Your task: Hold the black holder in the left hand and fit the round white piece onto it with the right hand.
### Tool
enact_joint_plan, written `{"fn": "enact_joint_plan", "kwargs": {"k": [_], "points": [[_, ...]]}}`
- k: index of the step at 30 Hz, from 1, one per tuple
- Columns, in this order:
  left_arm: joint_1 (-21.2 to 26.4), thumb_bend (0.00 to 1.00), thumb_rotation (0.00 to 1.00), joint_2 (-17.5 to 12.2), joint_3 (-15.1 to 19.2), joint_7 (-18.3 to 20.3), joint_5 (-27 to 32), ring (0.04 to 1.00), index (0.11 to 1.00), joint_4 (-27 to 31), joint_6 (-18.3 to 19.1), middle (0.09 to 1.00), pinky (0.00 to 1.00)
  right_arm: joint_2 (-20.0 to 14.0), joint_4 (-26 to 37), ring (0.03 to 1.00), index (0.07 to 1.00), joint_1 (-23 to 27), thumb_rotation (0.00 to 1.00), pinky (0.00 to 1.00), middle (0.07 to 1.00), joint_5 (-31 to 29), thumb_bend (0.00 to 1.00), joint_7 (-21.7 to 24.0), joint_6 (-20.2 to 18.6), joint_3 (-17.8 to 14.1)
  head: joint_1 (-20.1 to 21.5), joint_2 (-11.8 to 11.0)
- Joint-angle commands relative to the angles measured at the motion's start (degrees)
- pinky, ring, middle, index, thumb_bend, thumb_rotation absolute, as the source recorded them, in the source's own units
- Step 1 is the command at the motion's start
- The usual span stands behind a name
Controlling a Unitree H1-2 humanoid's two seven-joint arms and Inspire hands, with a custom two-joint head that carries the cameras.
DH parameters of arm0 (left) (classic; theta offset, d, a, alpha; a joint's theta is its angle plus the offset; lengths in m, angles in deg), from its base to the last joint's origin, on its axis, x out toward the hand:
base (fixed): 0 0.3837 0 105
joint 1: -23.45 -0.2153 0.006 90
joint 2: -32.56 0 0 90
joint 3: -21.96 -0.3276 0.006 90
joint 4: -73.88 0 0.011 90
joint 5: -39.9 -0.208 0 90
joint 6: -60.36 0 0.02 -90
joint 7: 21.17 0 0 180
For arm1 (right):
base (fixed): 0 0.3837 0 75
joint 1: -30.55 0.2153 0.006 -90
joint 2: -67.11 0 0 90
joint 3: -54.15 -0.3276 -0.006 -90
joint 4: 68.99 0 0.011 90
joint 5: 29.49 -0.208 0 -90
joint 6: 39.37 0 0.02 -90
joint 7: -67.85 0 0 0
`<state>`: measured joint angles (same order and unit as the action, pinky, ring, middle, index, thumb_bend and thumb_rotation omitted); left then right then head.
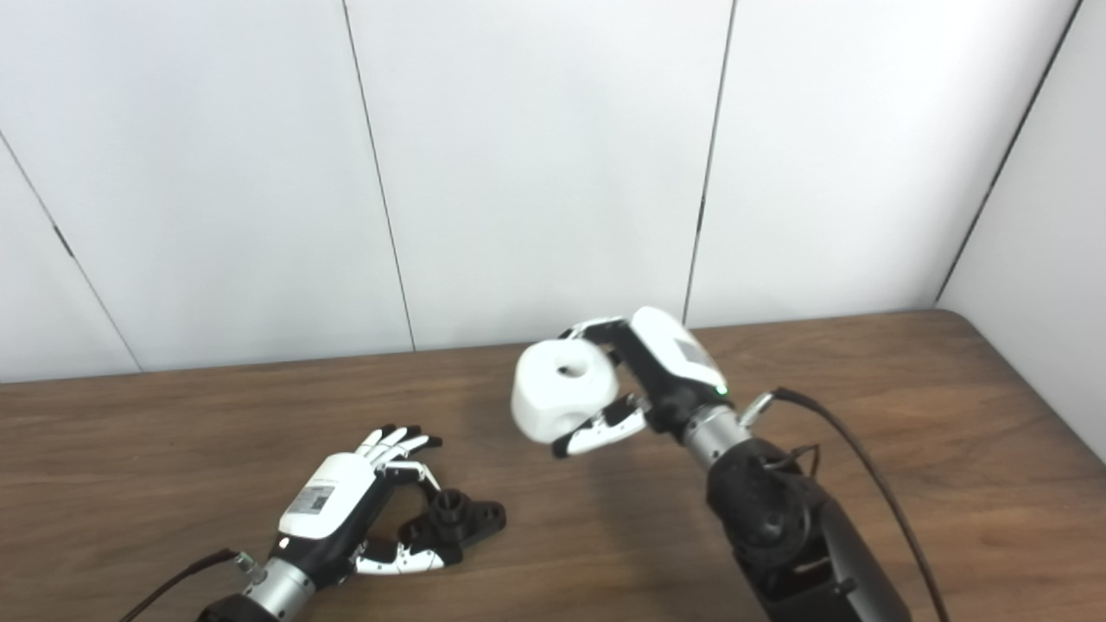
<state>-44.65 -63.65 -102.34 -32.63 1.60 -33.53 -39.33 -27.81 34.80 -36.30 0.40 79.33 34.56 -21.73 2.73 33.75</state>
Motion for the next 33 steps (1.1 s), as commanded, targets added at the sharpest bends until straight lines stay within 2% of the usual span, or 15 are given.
{"fn": "enact_joint_plan", "kwargs": {"k": [1,11,23,33], "points": [[-5.39,0.52,0.06,1.82,-6.26,10.19,-5.33,0.951,0.484,-4.82,3.92,0.888,1.00,0.41,1.98,0.764,0.481,3.13,0.13,0.66,0.763,1.48,0.52,-0.59,4.44,0.79,-0.82,0.23],[-5.26,0.52,0.06,2.85,-6.50,9.49,-5.79,0.951,0.484,-4.89,4.42,0.880,1.00,1.99,-0.97,0.790,0.481,3.79,0.14,0.68,0.771,2.87,0.52,1.29,6.40,4.84,-3.03,0.96],[-5.46,0.52,0.06,3.52,-6.79,9.88,-6.07,0.961,0.484,-4.10,5.46,0.878,1.00,3.52,-3.22,0.787,0.481,5.52,0.14,0.69,0.762,5.06,0.52,3.12,6.56,6.68,-4.10,1.98],[-5.81,0.52,0.06,3.69,-6.74,9.35,-5.76,0.960,0.483,-3.82,4.85,0.865,1.00,4.40,-5.08,0.751,0.481,6.09,0.14,0.64,0.759,5.25,0.52,3.52,8.12,6.91,-4.61,2.55]]}}
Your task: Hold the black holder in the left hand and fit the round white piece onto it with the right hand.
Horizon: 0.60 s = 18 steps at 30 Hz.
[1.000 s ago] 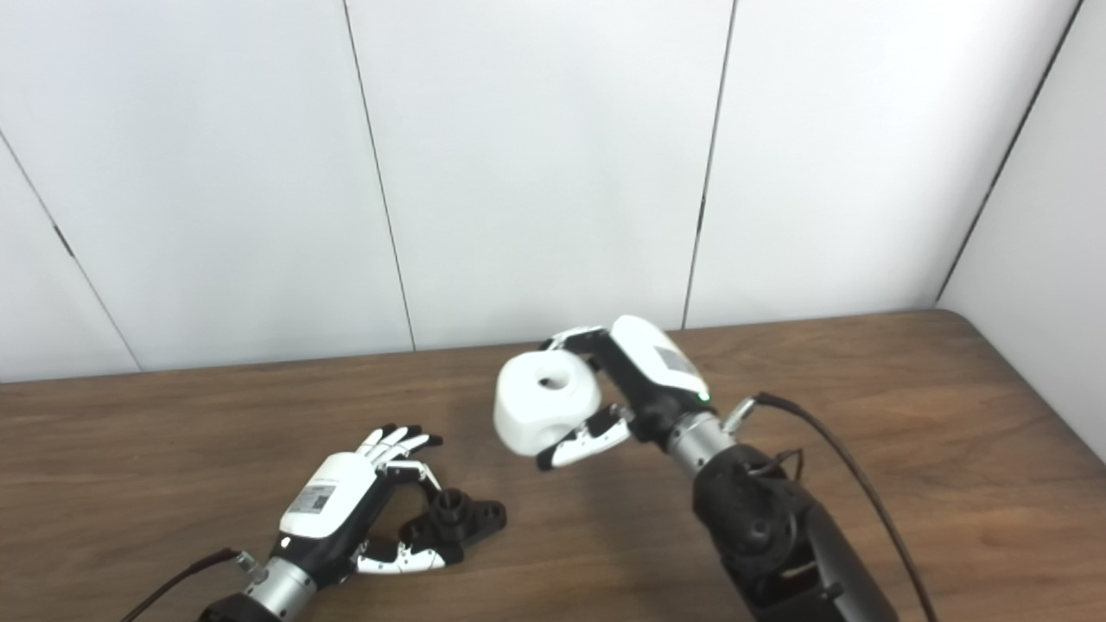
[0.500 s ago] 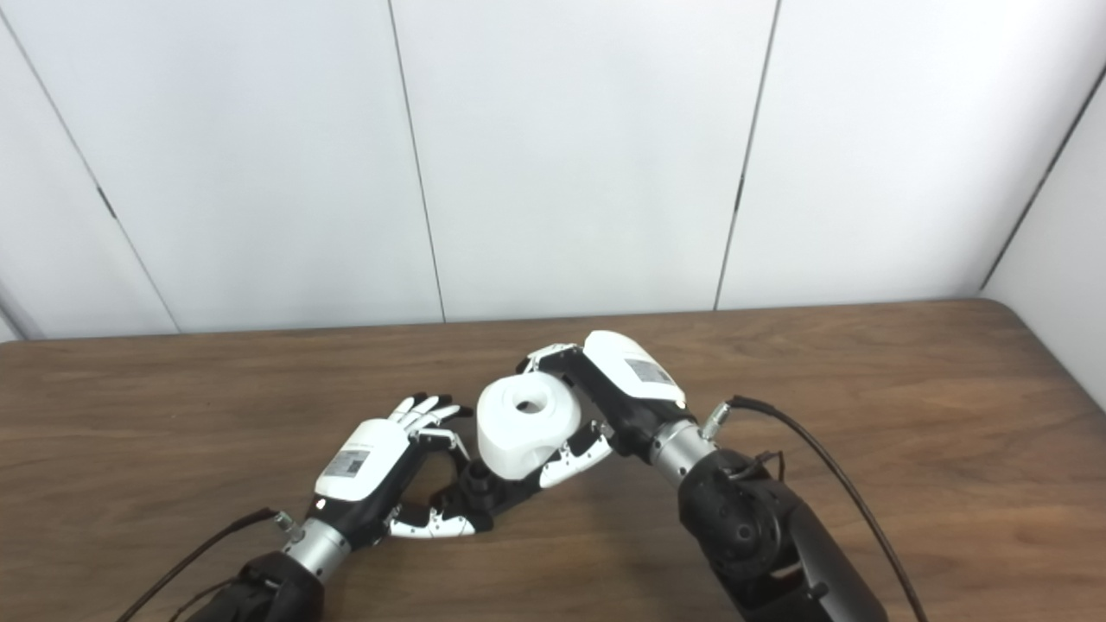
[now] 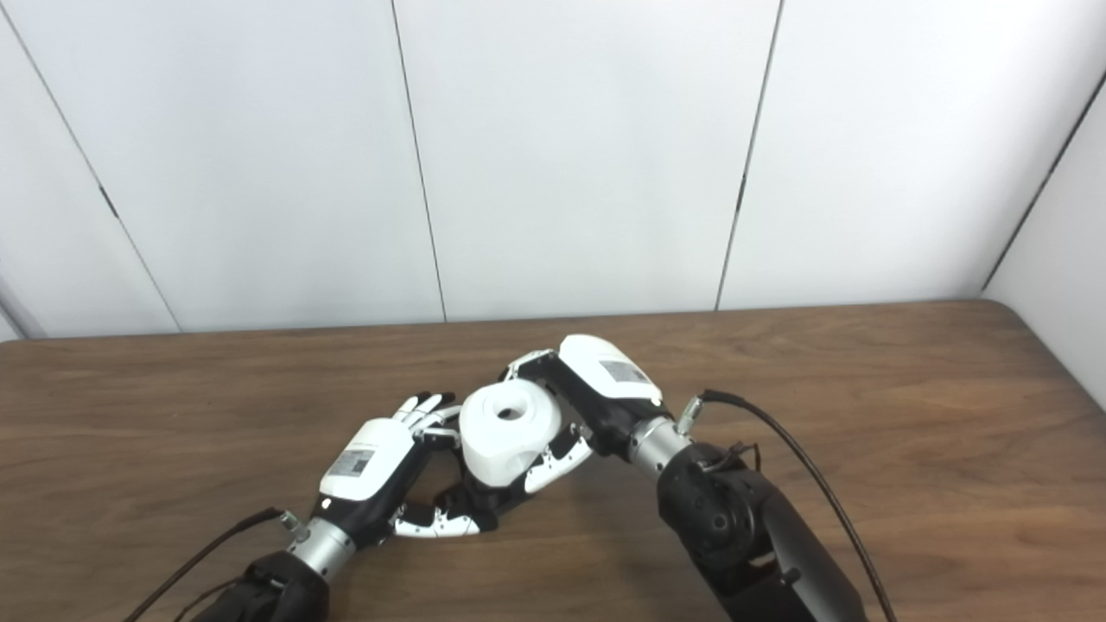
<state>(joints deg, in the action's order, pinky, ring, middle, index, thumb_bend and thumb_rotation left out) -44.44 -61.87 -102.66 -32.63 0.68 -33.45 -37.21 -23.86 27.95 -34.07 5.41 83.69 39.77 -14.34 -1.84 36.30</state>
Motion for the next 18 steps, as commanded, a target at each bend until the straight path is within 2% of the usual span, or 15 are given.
{"fn": "enact_joint_plan", "kwargs": {"k": [1,18], "points": [[-6.04,0.52,0.06,1.90,-6.46,9.40,-4.86,0.960,0.483,-3.87,2.73,0.864,1.00,0.56,1.76,0.750,0.481,3.92,0.14,0.63,0.759,0.30,0.52,-0.70,2.80,-0.49,-0.04,0.01],[-6.14,0.52,0.06,1.80,-6.99,10.33,-5.52,0.960,0.483,-2.82,3.69,0.859,1.00,1.70,1.08,0.772,0.481,3.64,0.14,0.68,0.771,1.45,0.52,2.16,2.29,0.90,-0.67,1.27]]}}
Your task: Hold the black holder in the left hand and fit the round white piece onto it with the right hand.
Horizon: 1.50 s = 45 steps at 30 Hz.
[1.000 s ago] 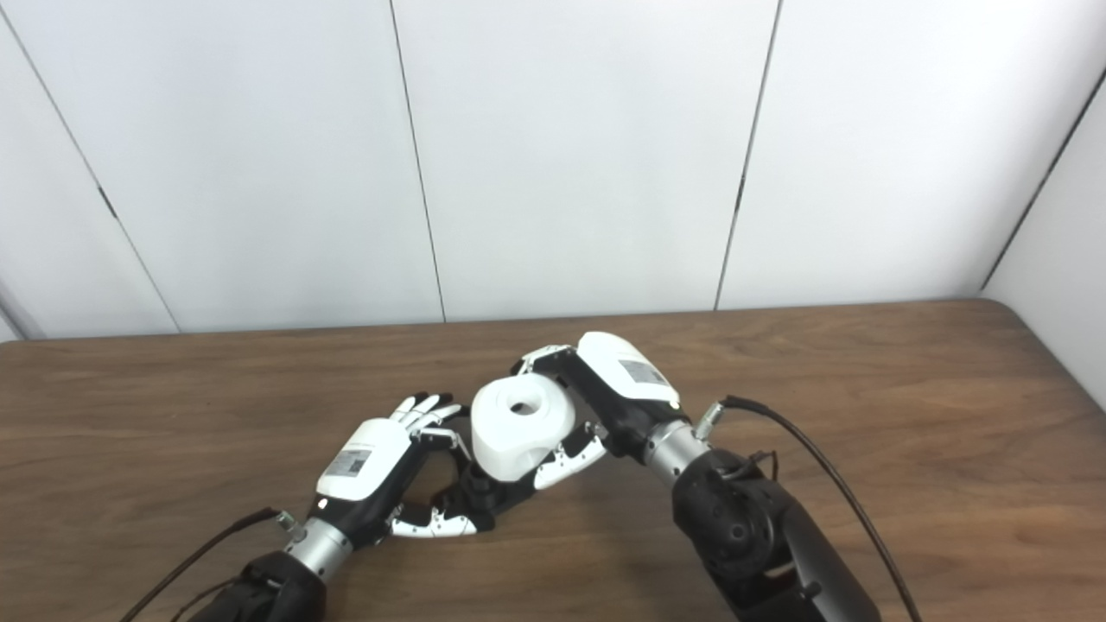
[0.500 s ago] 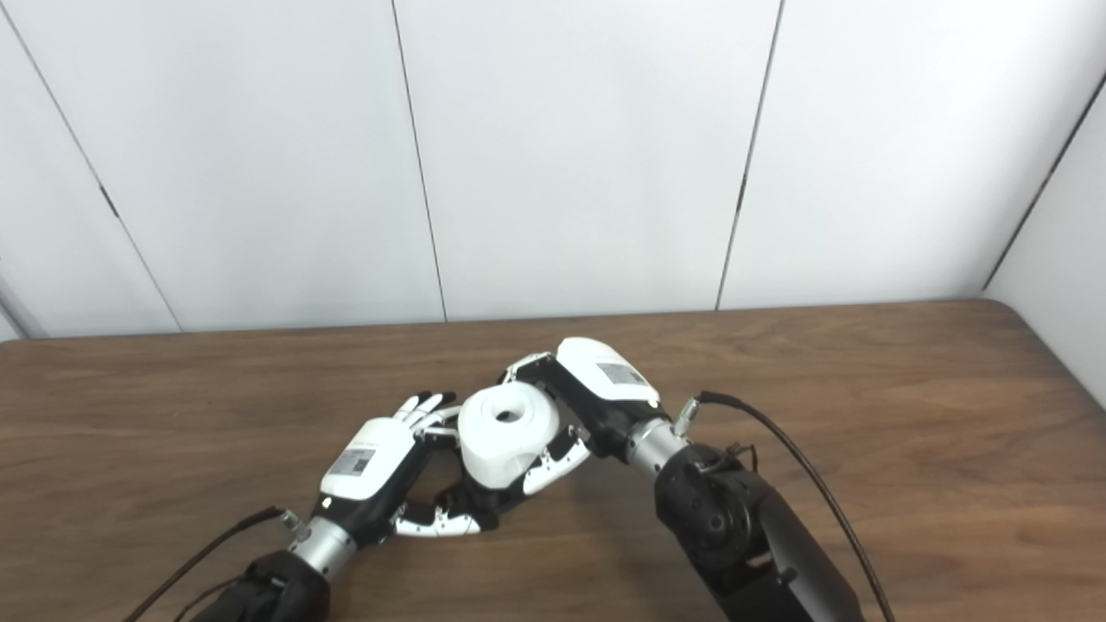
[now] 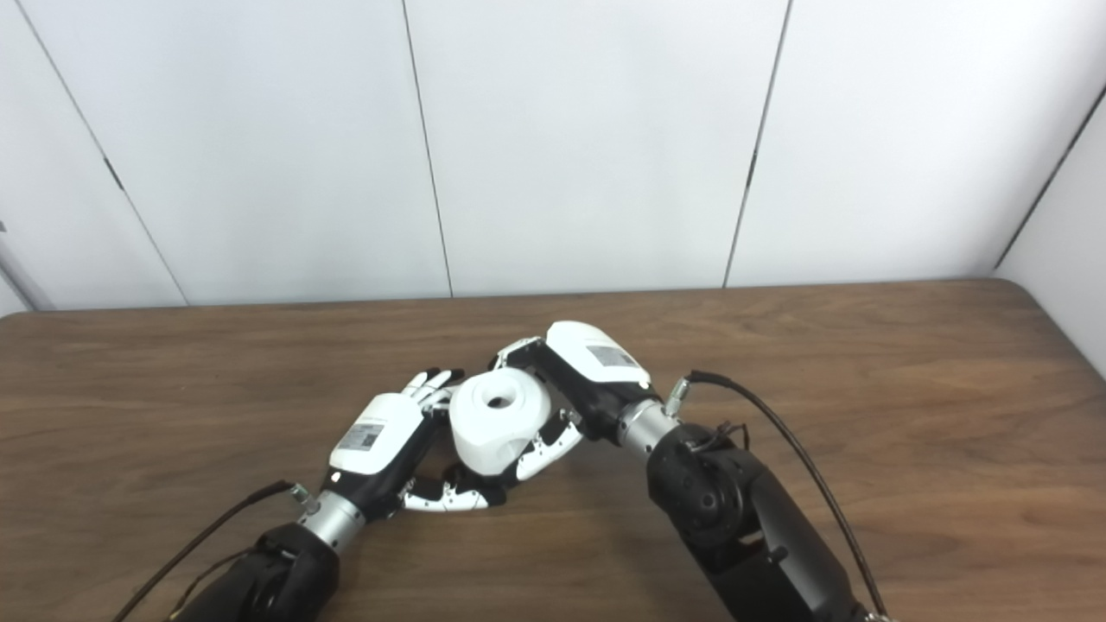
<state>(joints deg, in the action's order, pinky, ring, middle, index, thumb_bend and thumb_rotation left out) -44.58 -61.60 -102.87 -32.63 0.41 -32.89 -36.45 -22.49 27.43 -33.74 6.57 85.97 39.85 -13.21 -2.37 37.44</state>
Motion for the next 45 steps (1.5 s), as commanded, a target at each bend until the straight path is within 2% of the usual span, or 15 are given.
{"fn": "enact_joint_plan", "kwargs": {"k": [1,7,31,38,41,43,45], "points": [[-6.03,0.52,0.06,1.53,-6.82,10.01,-5.34,0.958,0.483,-3.50,2.80,0.857,1.00,0.28,1.51,0.773,0.481,3.27,0.14,0.68,0.771,0.43,0.52,0.02,2.15,-0.04,-0.22,0.18],[-6.24,0.52,0.06,1.46,-6.90,9.24,-5.05,0.951,0.482,-3.59,2.38,0.853,0.99,0.11,0.89,0.786,0.481,2.95,0.14,0.69,0.771,0.71,0.52,0.50,2.15,0.80,-0.37,0.47],[-6.52,0.52,0.06,1.71,-7.39,10.50,-4.93,0.955,0.483,-1.57,4.99,0.865,1.00,-1.79,-5.47,0.776,0.481,3.46,0.14,0.71,0.764,2.62,0.52,0.46,7.49,2.71,-1.26,1.22],[-6.62,0.52,0.06,1.60,-7.24,10.28,-4.17,0.957,0.483,-1.44,5.10,0.873,1.00,-2.74,-5.09,0.767,0.482,3.21,0.14,0.70,0.762,2.06,0.52,1.46,8.04,2.29,-1.01,1.43],[-6.69,0.52,0.06,1.59,-7.27,10.37,-4.21,0.957,0.483,-1.34,5.24,0.867,1.00,-3.34,-4.07,0.780,0.492,3.26,0.15,0.70,0.791,0.86,0.52,4.37,6.32,2.19,-1.01,1.43],[-6.51,0.52,0.06,1.58,-7.44,10.05,-4.63,0.956,0.483,-1.75,5.06,0.868,1.00,-3.77,-3.54,0.799,0.776,3.34,0.26,0.70,0.852,0.80,0.76,5.43,5.83,2.29,-0.87,1.29],[-6.44,0.52,0.06,1.59,-7.44,9.90,-4.57,0.954,0.483,-1.92,4.92,0.869,1.00,-3.92,-3.32,0.803,0.880,3.26,0.29,0.68,0.877,0.79,0.84,5.39,5.88,2.16,-0.85,1.28]]}}
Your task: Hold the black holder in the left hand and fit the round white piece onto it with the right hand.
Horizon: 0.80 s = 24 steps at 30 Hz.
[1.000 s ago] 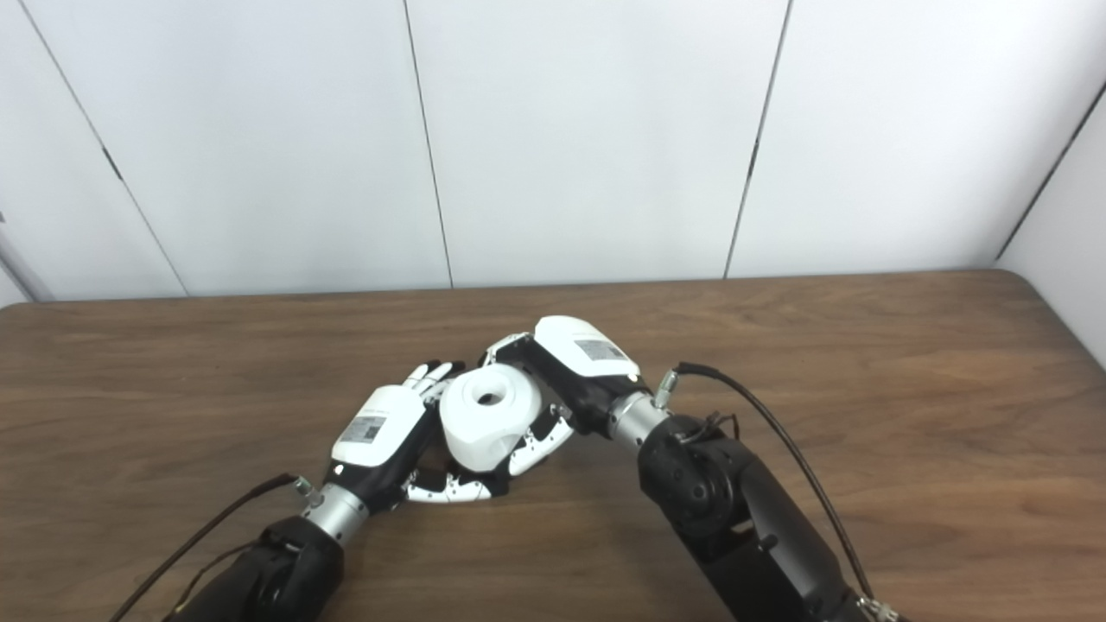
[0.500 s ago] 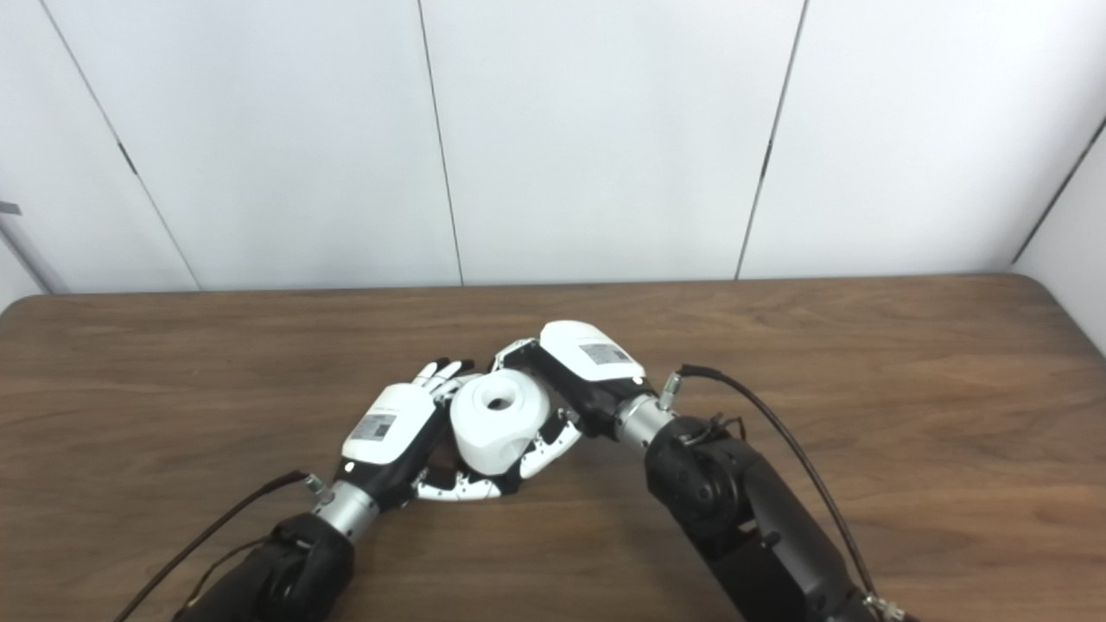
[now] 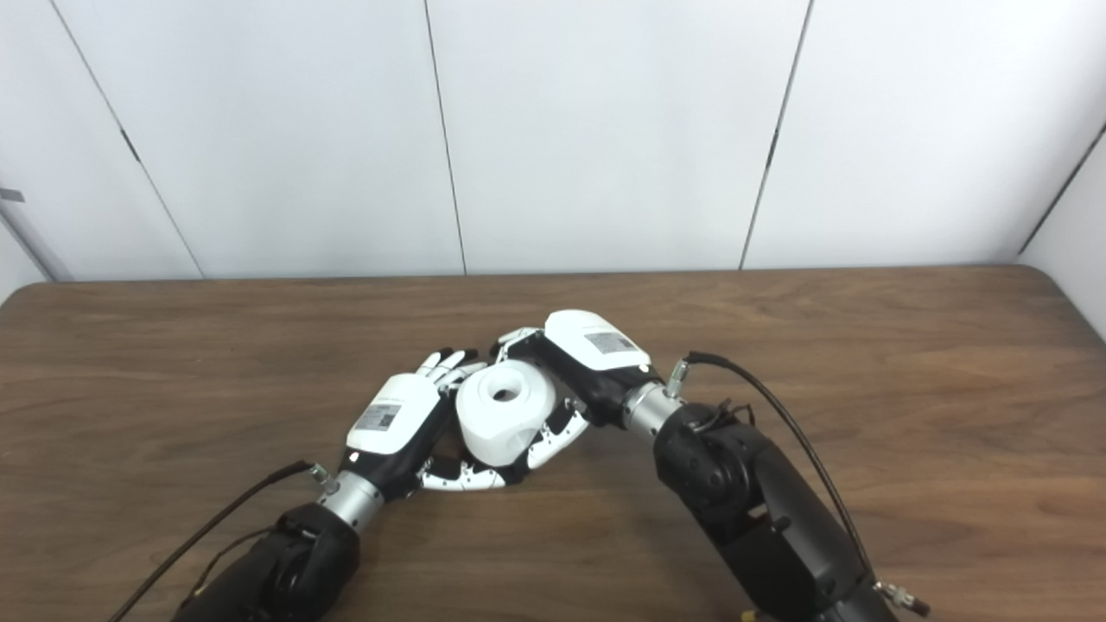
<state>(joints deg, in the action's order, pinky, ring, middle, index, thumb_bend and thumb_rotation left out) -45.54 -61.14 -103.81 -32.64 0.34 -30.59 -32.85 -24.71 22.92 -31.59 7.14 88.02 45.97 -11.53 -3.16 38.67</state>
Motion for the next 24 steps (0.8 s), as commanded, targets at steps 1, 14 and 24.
{"fn": "enact_joint_plan", "kwargs": {"k": [1,14,24], "points": [[-5.48,0.52,0.06,1.16,-6.43,9.77,-4.32,0.954,0.483,-4.27,1.17,0.870,1.00,-1.72,1.22,0.800,0.908,1.05,0.30,0.67,0.880,0.21,0.86,3.04,-0.04,0.35,-0.06,0.05],[-5.41,0.52,0.06,1.65,-6.62,8.92,-4.56,0.945,0.482,-5.06,0.69,0.863,1.00,-1.61,1.70,0.802,0.914,0.74,0.27,0.67,0.867,-0.06,0.89,1.79,-0.23,-0.85,-0.25,0.39],[-5.18,0.52,0.06,1.84,-6.52,9.46,-4.68,0.946,0.482,-5.08,1.26,0.866,0.99,-1.32,1.71,0.784,0.953,1.03,0.26,0.65,0.849,-0.81,0.91,1.94,-0.78,-1.49,-0.60,0.68]]}}
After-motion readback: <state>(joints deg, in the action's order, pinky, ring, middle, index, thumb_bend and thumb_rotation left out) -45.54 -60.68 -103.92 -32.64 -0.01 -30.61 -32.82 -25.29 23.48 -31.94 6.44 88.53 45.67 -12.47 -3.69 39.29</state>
